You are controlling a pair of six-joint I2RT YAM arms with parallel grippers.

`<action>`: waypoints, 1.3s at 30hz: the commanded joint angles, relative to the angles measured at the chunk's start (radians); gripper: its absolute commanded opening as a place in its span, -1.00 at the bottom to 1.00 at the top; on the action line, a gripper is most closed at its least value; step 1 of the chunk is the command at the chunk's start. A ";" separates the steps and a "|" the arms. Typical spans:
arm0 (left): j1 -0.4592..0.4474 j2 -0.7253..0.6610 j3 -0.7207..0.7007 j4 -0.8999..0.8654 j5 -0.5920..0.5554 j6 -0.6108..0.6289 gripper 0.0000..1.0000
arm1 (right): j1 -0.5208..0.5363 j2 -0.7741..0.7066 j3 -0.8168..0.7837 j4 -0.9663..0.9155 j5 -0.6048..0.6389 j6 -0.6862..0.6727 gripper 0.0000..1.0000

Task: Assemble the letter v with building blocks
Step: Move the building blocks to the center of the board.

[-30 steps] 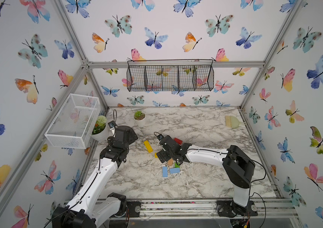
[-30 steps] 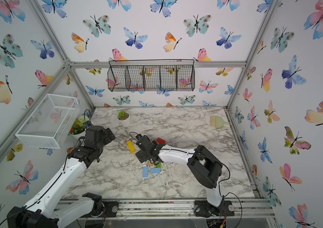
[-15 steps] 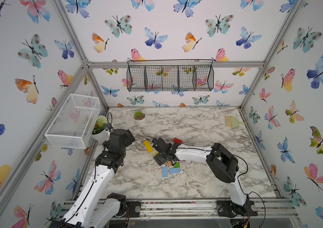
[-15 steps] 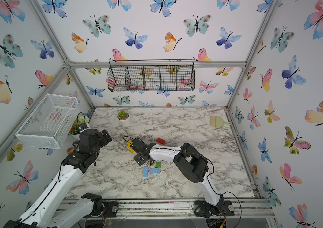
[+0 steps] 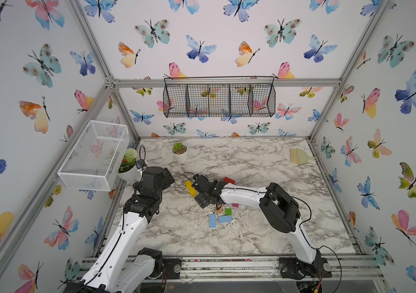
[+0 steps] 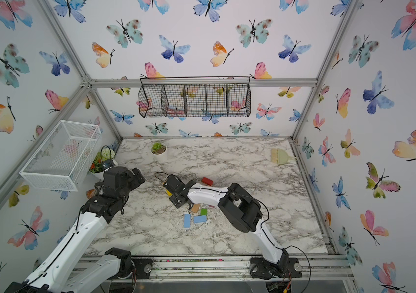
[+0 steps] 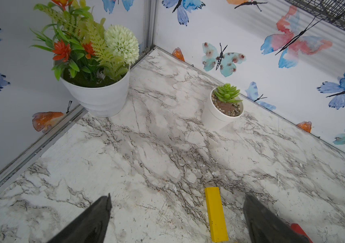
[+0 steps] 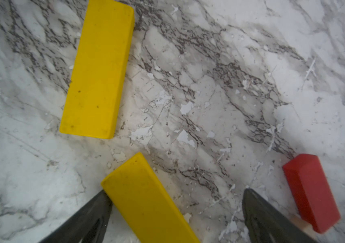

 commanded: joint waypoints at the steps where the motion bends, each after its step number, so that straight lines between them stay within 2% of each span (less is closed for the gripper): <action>1: 0.005 -0.013 -0.006 0.002 0.017 0.006 0.97 | -0.020 0.044 -0.001 -0.083 0.033 0.033 0.96; 26: 0.005 -0.001 -0.026 0.027 0.072 0.003 0.97 | -0.178 -0.140 -0.248 -0.031 0.032 0.064 0.97; 34: 0.005 0.007 -0.029 0.040 0.080 0.004 0.97 | -0.154 -0.314 -0.319 0.061 -0.152 0.062 0.96; 39: 0.005 0.019 -0.024 0.050 0.097 0.004 0.97 | -0.092 -0.374 -0.337 0.065 -0.196 0.086 0.97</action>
